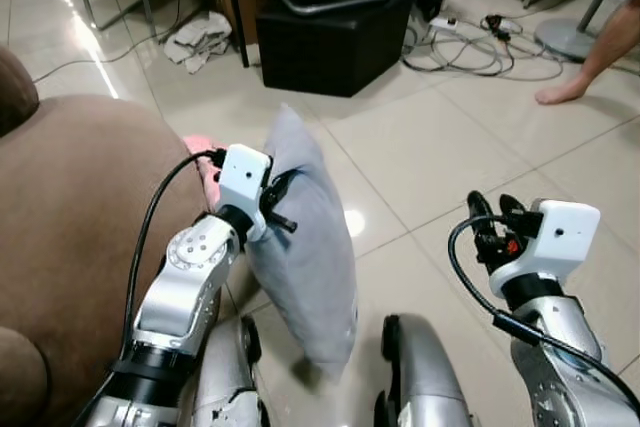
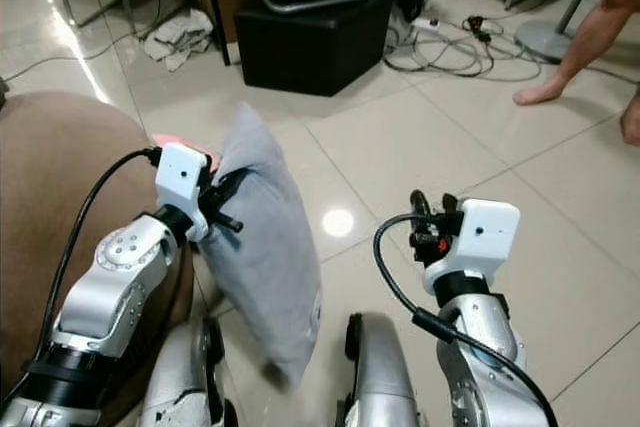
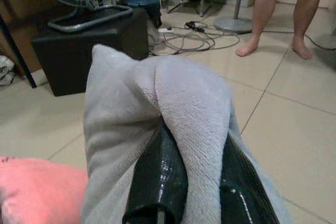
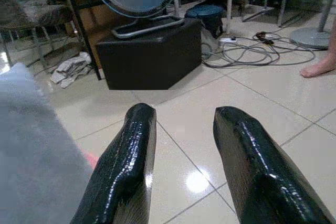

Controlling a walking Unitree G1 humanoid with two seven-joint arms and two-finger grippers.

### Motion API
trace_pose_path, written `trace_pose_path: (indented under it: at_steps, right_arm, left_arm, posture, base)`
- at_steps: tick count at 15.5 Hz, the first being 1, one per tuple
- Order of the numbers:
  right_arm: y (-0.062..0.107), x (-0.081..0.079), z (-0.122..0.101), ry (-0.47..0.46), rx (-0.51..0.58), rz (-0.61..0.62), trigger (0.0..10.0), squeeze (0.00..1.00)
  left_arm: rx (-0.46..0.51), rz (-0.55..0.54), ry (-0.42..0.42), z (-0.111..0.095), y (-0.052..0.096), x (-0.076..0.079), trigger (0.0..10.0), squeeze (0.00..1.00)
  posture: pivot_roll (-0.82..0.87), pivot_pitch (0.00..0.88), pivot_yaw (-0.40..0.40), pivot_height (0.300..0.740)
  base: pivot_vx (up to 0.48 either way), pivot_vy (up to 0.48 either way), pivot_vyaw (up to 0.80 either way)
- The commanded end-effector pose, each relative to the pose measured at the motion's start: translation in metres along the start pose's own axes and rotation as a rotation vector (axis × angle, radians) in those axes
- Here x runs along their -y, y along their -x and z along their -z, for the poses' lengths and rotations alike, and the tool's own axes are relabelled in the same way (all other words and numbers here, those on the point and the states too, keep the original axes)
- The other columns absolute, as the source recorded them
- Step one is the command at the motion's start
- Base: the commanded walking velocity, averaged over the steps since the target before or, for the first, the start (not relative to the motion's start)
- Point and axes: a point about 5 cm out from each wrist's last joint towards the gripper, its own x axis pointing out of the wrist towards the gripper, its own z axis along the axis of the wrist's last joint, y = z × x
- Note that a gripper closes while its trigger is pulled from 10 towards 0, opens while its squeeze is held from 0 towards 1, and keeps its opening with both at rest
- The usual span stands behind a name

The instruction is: Move the pillow to the sofa from floor

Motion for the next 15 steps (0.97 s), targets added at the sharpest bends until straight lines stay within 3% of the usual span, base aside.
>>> trace_pose_path:
  at_steps: [1, 4, 10, 12, 15]
  right_arm:
    - [-0.001, 0.002, 0.000, -0.014, -0.010, -0.006, 10.0, 0.00]
    - [-0.003, 0.007, 0.005, -0.049, -0.033, -0.013, 10.0, 0.00]
    - [-0.001, 0.002, 0.006, -0.058, -0.043, -0.018, 10.0, 0.00]
    - [-0.002, 0.000, 0.007, -0.054, -0.051, -0.022, 10.0, 0.00]
    - [-0.007, 0.006, 0.014, 0.124, -0.073, 0.029, 10.0, 0.00]
  left_arm:
    - [0.069, -0.006, -0.045, -0.014, 0.002, -0.004, 10.0, 0.00]
    - [0.026, -0.018, -0.053, -0.004, 0.010, -0.006, 10.0, 0.00]
    - [0.090, -0.081, -0.066, -0.016, 0.001, -0.006, 10.0, 0.00]
    - [0.097, -0.071, -0.071, -0.017, 0.001, -0.004, 10.0, 0.00]
    - [0.104, -0.118, -0.056, -0.018, -0.003, -0.007, 10.0, 0.00]
  posture:
    - [-0.04, 0.011, -0.025, 0.646]
    - [-0.03, 0.014, -0.032, 0.676]
    - [-0.05, 0.009, -0.023, 0.740]
    - [-0.04, 0.008, -0.022, 0.740]
    - [-0.05, 0.003, -0.020, 0.740]
  base:
    - [0.000, 0.000, 0.00]
    - [0.000, 0.000, 0.00]
    - [0.000, 0.000, 0.00]
    - [0.000, 0.000, 0.00]
    - [0.000, 0.000, 0.00]
